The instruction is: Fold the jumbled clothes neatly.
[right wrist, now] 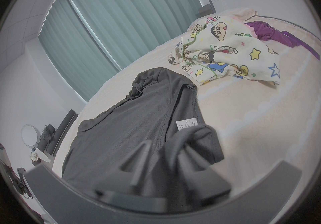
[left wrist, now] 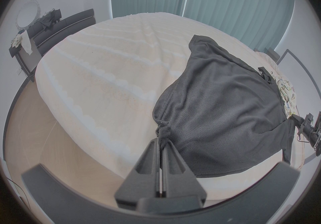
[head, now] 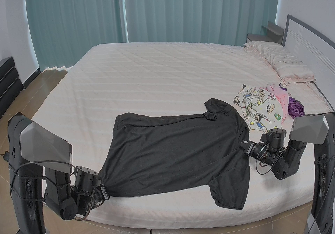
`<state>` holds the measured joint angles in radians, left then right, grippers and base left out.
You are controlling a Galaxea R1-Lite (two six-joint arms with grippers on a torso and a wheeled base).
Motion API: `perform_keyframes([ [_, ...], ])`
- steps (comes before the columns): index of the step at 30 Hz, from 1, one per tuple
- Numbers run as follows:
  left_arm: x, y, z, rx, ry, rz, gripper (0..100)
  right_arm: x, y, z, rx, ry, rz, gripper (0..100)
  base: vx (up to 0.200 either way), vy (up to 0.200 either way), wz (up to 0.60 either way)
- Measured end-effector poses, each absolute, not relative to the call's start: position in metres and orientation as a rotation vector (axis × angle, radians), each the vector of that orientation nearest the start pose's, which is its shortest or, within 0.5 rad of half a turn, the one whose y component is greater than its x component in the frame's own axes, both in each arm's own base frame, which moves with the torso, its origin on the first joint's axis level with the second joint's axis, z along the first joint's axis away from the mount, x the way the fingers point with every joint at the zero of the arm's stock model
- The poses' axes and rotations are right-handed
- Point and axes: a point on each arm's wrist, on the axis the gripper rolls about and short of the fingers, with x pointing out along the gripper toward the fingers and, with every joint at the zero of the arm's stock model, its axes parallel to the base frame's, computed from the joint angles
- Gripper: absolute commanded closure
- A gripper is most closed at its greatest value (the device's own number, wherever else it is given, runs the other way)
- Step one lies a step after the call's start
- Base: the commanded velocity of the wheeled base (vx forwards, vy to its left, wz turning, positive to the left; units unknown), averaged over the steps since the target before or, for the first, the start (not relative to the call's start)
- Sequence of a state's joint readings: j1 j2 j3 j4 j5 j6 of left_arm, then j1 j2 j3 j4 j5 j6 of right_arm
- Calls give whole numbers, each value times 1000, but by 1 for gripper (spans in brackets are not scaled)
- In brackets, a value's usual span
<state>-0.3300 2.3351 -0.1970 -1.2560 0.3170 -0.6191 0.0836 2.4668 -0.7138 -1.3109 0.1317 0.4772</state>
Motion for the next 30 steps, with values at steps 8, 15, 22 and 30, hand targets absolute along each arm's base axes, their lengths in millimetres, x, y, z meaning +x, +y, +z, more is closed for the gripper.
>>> perform_keyframes([
  [8, 231, -72, -52, -308, 811, 238, 100, 359, 14, -39, 489, 497, 45, 0, 0, 0, 0],
  [15, 232, -73, -53, -321, 817, 228, 100, 335, -6, -38, 527, 542, -3, 0, 0, 0, 0],
  [22, 232, -73, -53, -335, 825, 216, 100, 285, 4, -37, 552, 634, 53, 0, 0, 0, 0],
  [30, 232, -75, -53, -366, 836, 194, 100, 229, 29, -37, 541, 803, 138, 0, 0, 0, 0],
])
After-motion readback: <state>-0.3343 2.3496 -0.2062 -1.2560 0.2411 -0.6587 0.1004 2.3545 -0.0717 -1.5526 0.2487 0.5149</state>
